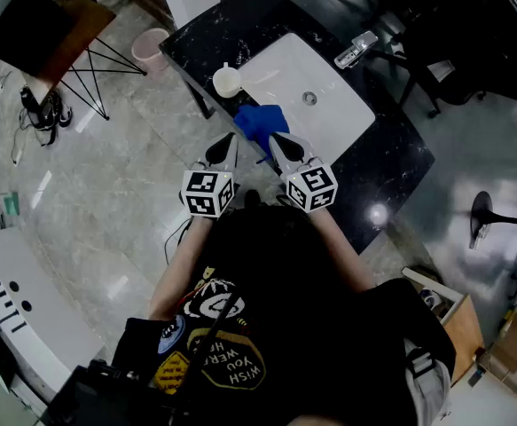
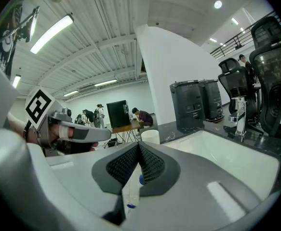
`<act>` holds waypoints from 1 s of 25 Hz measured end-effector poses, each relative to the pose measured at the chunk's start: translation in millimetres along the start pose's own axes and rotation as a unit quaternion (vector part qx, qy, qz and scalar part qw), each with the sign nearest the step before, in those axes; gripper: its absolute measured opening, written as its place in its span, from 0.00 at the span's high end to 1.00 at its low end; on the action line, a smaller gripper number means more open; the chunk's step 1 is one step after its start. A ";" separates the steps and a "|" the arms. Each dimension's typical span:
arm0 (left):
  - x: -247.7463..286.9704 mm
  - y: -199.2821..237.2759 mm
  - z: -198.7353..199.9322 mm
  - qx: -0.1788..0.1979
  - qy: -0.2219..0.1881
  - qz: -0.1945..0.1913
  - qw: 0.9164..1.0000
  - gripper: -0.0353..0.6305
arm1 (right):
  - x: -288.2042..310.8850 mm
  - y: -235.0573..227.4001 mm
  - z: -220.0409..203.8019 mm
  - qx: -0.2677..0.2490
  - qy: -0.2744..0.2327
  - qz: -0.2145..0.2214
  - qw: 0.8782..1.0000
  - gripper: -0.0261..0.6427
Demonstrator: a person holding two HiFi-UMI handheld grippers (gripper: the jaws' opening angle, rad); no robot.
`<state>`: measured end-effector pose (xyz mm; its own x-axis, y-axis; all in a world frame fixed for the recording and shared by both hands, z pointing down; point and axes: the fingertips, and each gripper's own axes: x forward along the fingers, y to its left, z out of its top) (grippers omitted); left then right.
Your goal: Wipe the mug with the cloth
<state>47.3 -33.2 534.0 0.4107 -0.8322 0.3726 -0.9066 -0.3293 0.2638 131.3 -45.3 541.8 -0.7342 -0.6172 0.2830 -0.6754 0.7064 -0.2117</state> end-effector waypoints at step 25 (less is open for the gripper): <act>-3.3 12.1 -16.1 -0.024 0.016 0.015 0.999 0.94 | 19.7 -5.4 -30.5 -0.028 0.052 0.022 0.998 0.82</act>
<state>36.5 -27.3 550.3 0.3867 -0.8266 0.4090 -0.9132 -0.2814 0.2946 122.6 -50.7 577.0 -0.7500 -0.5477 0.3708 -0.6354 0.7523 -0.1739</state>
